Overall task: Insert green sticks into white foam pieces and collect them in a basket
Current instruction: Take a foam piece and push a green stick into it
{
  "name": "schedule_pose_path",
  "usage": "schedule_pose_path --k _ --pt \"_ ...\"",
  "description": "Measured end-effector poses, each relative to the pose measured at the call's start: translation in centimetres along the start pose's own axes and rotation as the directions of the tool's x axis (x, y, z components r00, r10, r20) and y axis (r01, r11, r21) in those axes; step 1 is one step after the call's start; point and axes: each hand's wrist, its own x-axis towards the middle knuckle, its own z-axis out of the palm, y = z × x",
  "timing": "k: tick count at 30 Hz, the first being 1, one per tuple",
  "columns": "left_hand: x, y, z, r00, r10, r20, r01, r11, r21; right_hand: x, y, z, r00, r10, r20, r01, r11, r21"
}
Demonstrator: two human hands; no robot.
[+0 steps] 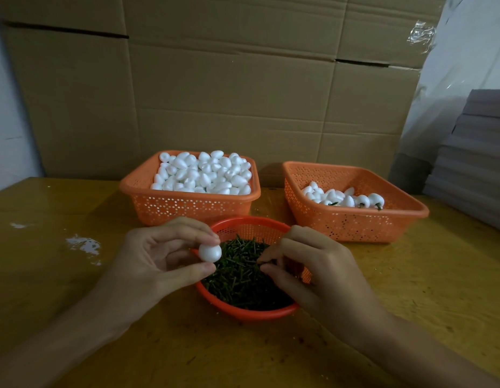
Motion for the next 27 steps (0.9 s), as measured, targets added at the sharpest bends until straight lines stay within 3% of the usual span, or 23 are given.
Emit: schedule_pose_path --k 27 --pt "-0.04 0.7 0.85 0.997 0.005 -0.078 0.003 0.994 0.108 -0.11 0.15 0.11 0.999 0.032 0.009 -0.032 0.999 0.018"
